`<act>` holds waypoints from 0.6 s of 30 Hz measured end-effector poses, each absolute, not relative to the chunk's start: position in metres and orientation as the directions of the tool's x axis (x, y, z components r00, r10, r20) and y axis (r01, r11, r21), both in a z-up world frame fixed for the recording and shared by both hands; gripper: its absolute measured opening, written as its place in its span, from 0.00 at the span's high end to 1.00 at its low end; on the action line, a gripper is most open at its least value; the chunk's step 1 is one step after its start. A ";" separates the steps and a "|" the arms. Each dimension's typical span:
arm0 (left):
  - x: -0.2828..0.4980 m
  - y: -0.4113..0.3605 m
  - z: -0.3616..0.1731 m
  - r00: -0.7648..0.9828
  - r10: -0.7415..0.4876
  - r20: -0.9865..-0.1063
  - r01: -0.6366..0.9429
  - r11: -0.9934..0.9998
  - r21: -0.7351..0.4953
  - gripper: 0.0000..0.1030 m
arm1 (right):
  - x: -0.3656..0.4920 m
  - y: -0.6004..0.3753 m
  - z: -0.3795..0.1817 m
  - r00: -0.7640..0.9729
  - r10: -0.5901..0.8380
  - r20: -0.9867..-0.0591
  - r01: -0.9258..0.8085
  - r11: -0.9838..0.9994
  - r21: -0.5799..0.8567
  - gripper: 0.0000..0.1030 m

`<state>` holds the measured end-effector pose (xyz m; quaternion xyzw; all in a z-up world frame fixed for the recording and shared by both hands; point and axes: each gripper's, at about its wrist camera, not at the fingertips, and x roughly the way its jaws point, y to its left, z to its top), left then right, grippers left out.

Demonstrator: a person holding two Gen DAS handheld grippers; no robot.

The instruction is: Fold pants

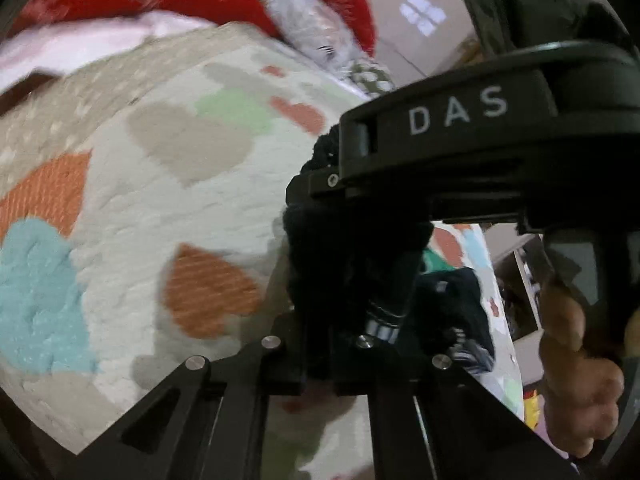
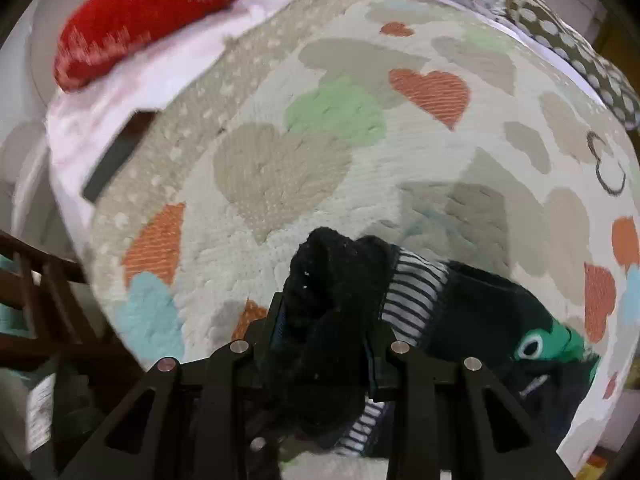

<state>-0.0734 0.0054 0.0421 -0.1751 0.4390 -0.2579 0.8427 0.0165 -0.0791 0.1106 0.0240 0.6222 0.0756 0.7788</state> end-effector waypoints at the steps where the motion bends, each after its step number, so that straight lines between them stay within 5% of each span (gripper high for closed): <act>1: -0.077 -0.001 0.048 0.482 -0.594 -0.644 0.301 0.802 -0.516 0.94 | 0.012 -0.083 0.118 0.227 0.160 -0.961 -0.078 0.986 0.146 0.67; 9: -0.103 -0.063 0.080 0.377 -0.673 -0.637 0.431 0.736 -0.522 0.90 | -0.027 -0.186 0.153 0.355 0.289 -0.889 0.069 0.940 0.333 0.67; 18: -0.102 -0.083 0.071 0.311 -0.639 -0.703 0.403 0.759 -0.512 0.87 | -0.080 -0.296 0.112 0.428 0.272 -0.862 0.262 0.875 0.407 0.64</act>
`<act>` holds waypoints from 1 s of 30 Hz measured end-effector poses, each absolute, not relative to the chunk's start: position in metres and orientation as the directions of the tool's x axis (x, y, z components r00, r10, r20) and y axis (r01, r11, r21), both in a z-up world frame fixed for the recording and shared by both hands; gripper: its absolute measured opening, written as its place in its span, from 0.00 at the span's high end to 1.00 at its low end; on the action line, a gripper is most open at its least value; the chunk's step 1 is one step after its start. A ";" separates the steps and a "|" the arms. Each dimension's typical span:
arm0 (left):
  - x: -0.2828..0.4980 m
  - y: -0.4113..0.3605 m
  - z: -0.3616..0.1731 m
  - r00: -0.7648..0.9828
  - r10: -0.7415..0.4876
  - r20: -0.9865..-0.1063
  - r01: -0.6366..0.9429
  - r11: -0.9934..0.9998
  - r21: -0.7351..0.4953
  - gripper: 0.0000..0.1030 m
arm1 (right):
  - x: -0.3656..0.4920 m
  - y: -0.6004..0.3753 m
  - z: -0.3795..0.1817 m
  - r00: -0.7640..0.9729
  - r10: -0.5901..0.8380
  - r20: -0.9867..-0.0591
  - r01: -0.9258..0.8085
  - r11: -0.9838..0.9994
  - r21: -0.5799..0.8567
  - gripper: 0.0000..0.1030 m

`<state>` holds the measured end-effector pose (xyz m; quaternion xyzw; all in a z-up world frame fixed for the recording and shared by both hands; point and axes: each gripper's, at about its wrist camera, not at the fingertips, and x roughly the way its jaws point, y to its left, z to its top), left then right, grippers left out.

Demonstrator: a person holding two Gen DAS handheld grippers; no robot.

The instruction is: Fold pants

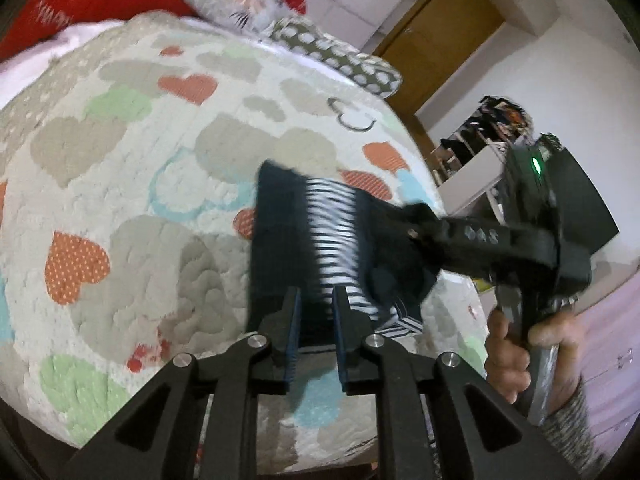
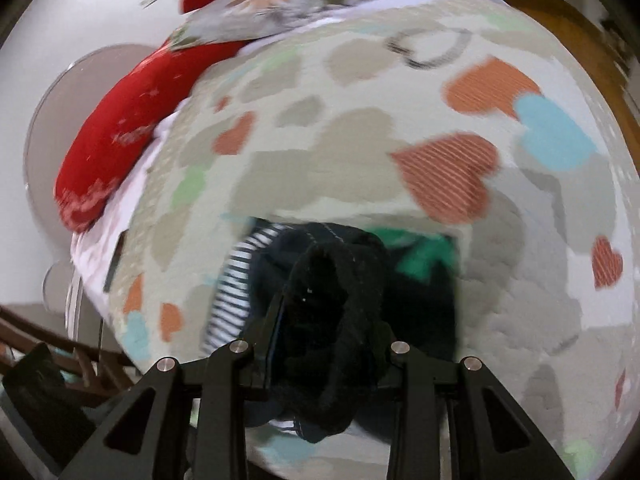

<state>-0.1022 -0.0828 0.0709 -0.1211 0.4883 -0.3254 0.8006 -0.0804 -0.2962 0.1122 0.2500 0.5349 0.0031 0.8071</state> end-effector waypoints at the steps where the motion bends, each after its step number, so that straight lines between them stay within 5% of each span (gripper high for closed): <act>1: -0.100 -0.082 0.069 0.304 -0.637 -0.709 0.391 0.761 -0.517 0.87 | -0.087 -0.304 0.106 0.434 0.274 -0.858 0.283 0.863 0.418 0.62; 5: -0.092 -0.085 0.070 0.309 -0.617 -0.724 0.379 0.778 -0.501 0.87 | -0.103 -0.316 0.113 0.484 0.227 -0.845 0.292 0.869 0.400 0.36; 10: -0.086 -0.105 0.073 0.313 -0.605 -0.732 0.419 0.780 -0.465 0.86 | -0.125 -0.328 0.157 0.613 0.081 -0.786 0.309 0.891 0.332 0.40; 12: -0.085 -0.115 0.069 0.307 -0.596 -0.741 0.439 0.780 -0.445 0.84 | -0.129 -0.329 0.171 0.671 0.159 -0.724 0.252 0.870 0.424 0.50; 16: -0.084 -0.131 0.046 0.272 -0.562 -0.781 0.446 0.793 -0.415 0.75 | -0.117 -0.325 0.149 0.638 0.390 -0.664 0.182 0.762 0.622 0.51; 25: -0.081 -0.123 0.045 0.255 -0.580 -0.773 0.453 0.778 -0.435 0.67 | -0.112 -0.329 0.080 0.599 0.302 -0.742 0.297 0.776 0.556 0.57; 28: -0.072 -0.104 0.060 0.304 -0.612 -0.730 0.429 0.772 -0.469 0.37 | -0.122 -0.339 0.105 0.662 0.328 -0.674 0.237 0.761 0.603 0.46; 30: -0.061 -0.093 0.060 0.326 -0.613 -0.720 0.388 0.781 -0.489 0.31 | -0.131 -0.344 0.113 0.695 0.304 -0.652 0.222 0.772 0.596 0.24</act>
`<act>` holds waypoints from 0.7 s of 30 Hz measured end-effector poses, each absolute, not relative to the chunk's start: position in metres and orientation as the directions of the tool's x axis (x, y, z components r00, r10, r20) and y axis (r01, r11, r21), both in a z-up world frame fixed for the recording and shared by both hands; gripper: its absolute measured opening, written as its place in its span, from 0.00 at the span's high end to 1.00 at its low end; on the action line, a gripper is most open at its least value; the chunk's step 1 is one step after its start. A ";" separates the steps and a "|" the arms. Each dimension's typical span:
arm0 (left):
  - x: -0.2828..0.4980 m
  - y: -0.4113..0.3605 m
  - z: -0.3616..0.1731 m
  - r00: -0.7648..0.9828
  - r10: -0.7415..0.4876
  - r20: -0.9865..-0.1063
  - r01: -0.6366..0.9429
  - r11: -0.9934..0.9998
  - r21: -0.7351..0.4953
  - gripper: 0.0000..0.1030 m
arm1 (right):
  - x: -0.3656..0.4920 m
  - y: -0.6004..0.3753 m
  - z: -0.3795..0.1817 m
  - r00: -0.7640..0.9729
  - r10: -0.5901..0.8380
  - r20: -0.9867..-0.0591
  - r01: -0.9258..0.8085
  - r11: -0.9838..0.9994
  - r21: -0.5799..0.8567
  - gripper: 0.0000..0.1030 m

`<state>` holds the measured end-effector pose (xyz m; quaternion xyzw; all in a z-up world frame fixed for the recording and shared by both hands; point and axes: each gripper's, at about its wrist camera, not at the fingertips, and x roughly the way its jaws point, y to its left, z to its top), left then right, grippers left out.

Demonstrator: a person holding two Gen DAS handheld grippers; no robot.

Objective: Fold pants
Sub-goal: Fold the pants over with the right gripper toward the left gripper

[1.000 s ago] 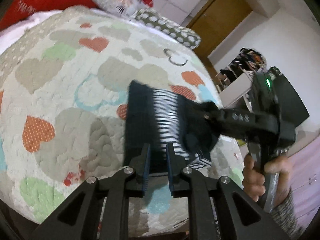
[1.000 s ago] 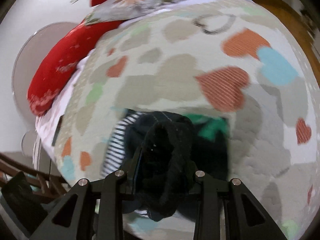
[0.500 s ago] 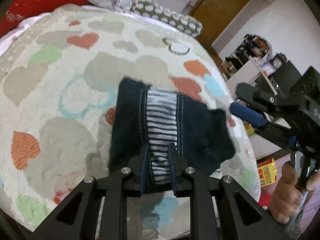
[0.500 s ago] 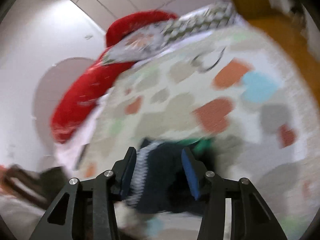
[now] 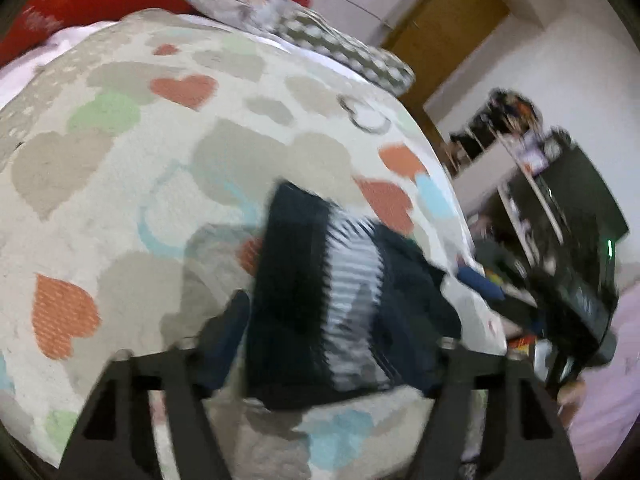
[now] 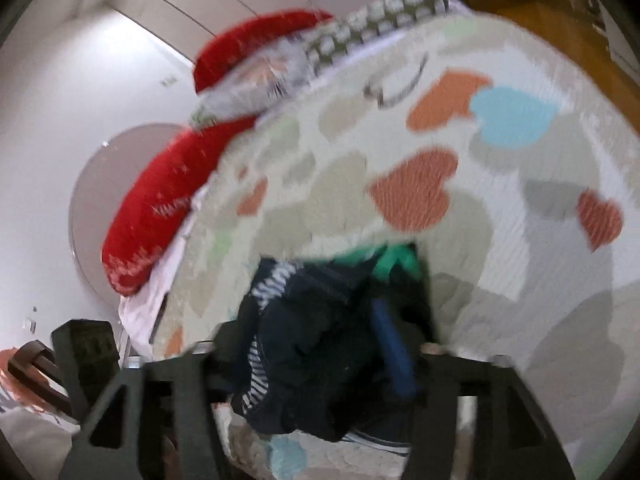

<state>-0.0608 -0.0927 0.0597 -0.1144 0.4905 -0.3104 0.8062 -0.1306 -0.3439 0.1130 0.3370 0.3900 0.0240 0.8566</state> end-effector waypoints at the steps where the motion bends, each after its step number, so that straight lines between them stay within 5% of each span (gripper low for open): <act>1: -0.055 -0.089 0.057 0.322 -0.614 -0.721 0.370 0.783 -0.501 0.31 | -0.134 -0.346 0.116 0.704 0.286 -0.650 0.220 0.782 0.583 0.21; 5: -0.030 -0.090 0.034 0.242 -0.651 -0.720 0.323 0.753 -0.573 0.30 | -0.140 -0.356 0.101 0.676 0.253 -0.692 0.262 0.796 0.546 0.20; 10: -0.020 -0.121 0.014 0.151 -0.676 -0.722 0.369 0.716 -0.593 0.29 | -0.127 -0.353 0.064 0.634 0.374 -0.677 0.250 0.729 0.637 0.20; 11: -0.021 -0.128 0.015 0.151 -0.667 -0.730 0.386 0.719 -0.578 0.41 | -0.123 -0.349 0.059 0.631 0.389 -0.671 0.237 0.727 0.645 0.20; 13: -0.024 -0.136 0.021 0.134 -0.672 -0.728 0.412 0.706 -0.576 0.71 | -0.117 -0.340 0.058 0.614 0.398 -0.681 0.209 0.751 0.627 0.42; 15: -0.025 -0.137 0.031 0.163 -0.669 -0.725 0.423 0.711 -0.561 0.75 | -0.115 -0.337 0.064 0.612 0.403 -0.680 0.201 0.753 0.626 0.56; 21: 0.001 -0.139 0.058 0.227 -0.670 -0.707 0.424 0.721 -0.548 0.76 | -0.094 -0.334 0.104 0.659 0.390 -0.644 0.119 0.791 0.601 0.61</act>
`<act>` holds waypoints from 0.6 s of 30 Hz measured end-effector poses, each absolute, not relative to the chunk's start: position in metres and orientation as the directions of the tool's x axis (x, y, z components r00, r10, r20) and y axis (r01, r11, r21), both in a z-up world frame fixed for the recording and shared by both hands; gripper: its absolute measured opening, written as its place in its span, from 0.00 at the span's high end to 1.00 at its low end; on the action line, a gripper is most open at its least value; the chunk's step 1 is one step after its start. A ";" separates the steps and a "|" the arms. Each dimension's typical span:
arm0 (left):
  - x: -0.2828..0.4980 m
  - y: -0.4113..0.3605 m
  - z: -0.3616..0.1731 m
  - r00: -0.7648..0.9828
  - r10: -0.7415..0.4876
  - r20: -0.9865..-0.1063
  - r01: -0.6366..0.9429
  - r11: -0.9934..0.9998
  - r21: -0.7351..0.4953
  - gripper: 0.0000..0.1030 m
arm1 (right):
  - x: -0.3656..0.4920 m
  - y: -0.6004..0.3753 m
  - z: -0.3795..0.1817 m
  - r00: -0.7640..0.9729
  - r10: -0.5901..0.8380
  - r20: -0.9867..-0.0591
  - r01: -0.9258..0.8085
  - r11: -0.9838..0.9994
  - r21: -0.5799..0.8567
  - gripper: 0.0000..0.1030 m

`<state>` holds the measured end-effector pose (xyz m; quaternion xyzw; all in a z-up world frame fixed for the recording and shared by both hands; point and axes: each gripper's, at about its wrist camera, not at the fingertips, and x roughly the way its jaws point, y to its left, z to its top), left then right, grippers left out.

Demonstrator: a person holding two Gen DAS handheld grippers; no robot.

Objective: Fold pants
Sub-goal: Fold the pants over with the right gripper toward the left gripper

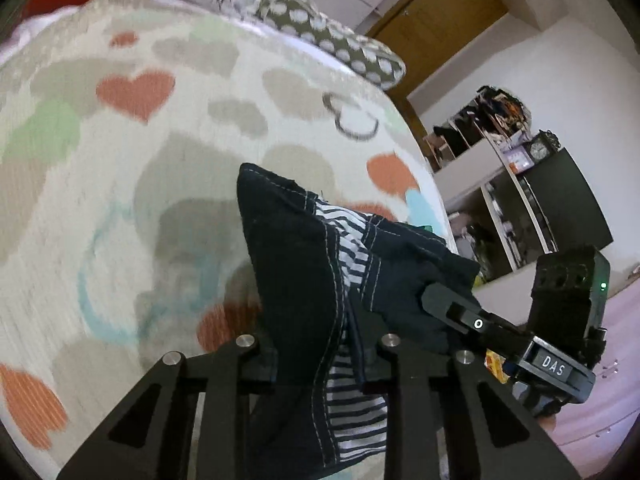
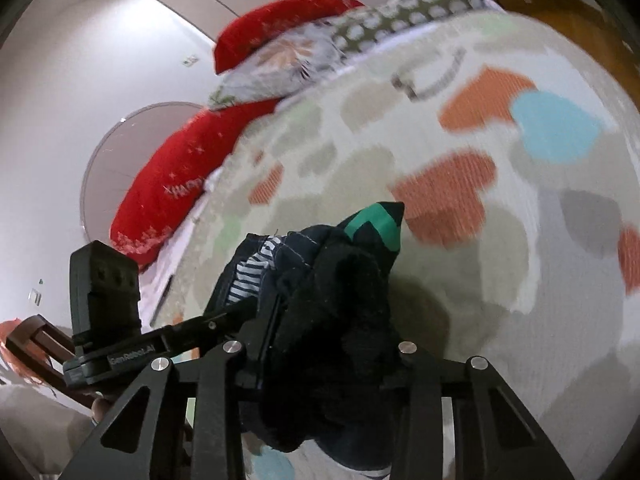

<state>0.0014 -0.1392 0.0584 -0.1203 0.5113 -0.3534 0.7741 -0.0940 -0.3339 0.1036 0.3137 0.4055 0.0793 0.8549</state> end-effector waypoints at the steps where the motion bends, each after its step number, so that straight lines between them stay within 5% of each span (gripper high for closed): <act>1: 0.009 -0.142 0.063 0.246 -0.659 -0.710 0.426 0.732 -0.532 0.76 | -0.086 -0.335 0.107 0.663 0.386 -0.641 0.113 0.795 0.596 0.61; 13: 0.069 -0.171 0.062 0.312 -0.575 -0.757 0.435 0.794 -0.424 0.75 | -0.017 -0.352 0.101 0.664 0.337 -0.668 0.147 0.817 0.558 0.61; 18: 0.097 -0.171 0.040 0.318 -0.496 -0.808 0.345 0.854 -0.389 0.51 | 0.011 -0.358 0.094 0.649 0.277 -0.708 0.176 0.851 0.494 0.53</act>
